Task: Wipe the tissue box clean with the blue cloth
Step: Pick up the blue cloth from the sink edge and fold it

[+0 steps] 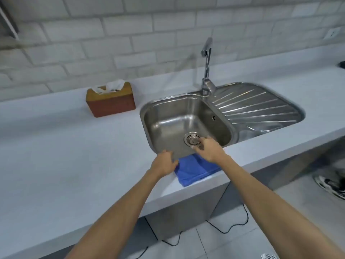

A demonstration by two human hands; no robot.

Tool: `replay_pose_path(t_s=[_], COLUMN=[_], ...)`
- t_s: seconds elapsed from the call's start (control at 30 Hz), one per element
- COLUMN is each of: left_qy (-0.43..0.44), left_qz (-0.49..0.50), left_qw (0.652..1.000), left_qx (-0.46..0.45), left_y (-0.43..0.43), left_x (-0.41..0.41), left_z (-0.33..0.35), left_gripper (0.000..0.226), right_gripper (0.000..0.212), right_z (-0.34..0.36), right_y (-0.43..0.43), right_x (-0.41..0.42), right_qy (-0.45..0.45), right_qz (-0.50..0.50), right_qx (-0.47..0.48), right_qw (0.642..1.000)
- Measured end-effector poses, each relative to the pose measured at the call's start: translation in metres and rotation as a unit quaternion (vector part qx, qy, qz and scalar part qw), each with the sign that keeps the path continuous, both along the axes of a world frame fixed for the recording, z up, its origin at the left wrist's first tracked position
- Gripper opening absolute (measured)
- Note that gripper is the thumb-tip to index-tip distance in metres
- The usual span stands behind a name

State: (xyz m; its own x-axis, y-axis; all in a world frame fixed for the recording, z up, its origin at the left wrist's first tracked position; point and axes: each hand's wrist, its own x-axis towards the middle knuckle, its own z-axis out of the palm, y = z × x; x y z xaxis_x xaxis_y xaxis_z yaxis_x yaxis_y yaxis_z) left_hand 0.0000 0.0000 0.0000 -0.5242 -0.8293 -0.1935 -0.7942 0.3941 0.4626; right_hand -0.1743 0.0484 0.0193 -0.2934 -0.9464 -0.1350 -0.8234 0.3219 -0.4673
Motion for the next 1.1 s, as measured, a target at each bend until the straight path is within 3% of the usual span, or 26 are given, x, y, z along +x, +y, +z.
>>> replay_pose_path(t_s=[0.1, 0.27, 0.43, 0.53, 0.63, 0.7, 0.77, 0.9, 0.97, 1.03, 1.1], left_qy=[-0.020, -0.004, -0.021, 0.083, 0.265, 0.338, 0.390, 0.417, 0.420, 0.423, 0.433], left_qz=[0.034, 0.107, 0.163, 0.184, 0.225, 0.239, 0.237, 0.203, 0.196, 0.205, 0.232], left_qw=[0.999, 0.994, 0.984, 0.963, 0.894, 0.865, 0.847, 0.844, 0.845, 0.855, 0.857], left_qx=[-0.024, -0.022, 0.066, 0.177, 0.284, 0.283, 0.272, 0.270, 0.266, 0.221, 0.157], left_y=[0.010, 0.014, 0.016, 0.012, 0.011, 0.004, -0.004, -0.021, -0.031, -0.044, -0.058], left_x=[-0.009, -0.018, -0.022, -0.025, -0.032, -0.037, -0.042, -0.041, -0.030, -0.012, 0.011], left_z=[-0.010, -0.015, -0.009, -0.002, 0.016, 0.032, 0.050, 0.081, 0.090, 0.092, 0.089], left_gripper=[0.035, 0.035, 0.029, 0.032, 0.015, 0.010, 0.009, 0.026, 0.028, 0.021, 0.016], right_gripper=[0.041, 0.033, 0.027, 0.027, 0.028, 0.034, 0.042, 0.064, 0.059, 0.047, 0.036], right_z=[-0.010, -0.019, -0.023, -0.025, -0.020, -0.010, 0.000, 0.009, 0.014, 0.020, 0.025], right_y=[0.014, 0.027, 0.024, 0.022, 0.016, 0.009, 0.001, -0.022, -0.033, -0.046, -0.063], right_x=[-0.012, -0.023, -0.026, -0.029, -0.031, -0.023, -0.010, 0.019, 0.032, 0.045, 0.061], right_qy=[0.031, 0.005, -0.061, -0.081, -0.156, -0.304, -0.456, -0.707, -0.774, -0.790, -0.783], right_qz=[-0.026, -0.057, -0.084, -0.095, -0.120, -0.163, -0.176, -0.101, -0.084, -0.059, -0.042], right_qx=[0.013, 0.020, -0.005, -0.015, -0.024, -0.033, -0.015, -0.007, -0.010, -0.010, -0.002], right_qw=[0.999, 0.998, 0.995, 0.992, 0.980, 0.938, 0.872, 0.699, 0.627, 0.610, 0.621])
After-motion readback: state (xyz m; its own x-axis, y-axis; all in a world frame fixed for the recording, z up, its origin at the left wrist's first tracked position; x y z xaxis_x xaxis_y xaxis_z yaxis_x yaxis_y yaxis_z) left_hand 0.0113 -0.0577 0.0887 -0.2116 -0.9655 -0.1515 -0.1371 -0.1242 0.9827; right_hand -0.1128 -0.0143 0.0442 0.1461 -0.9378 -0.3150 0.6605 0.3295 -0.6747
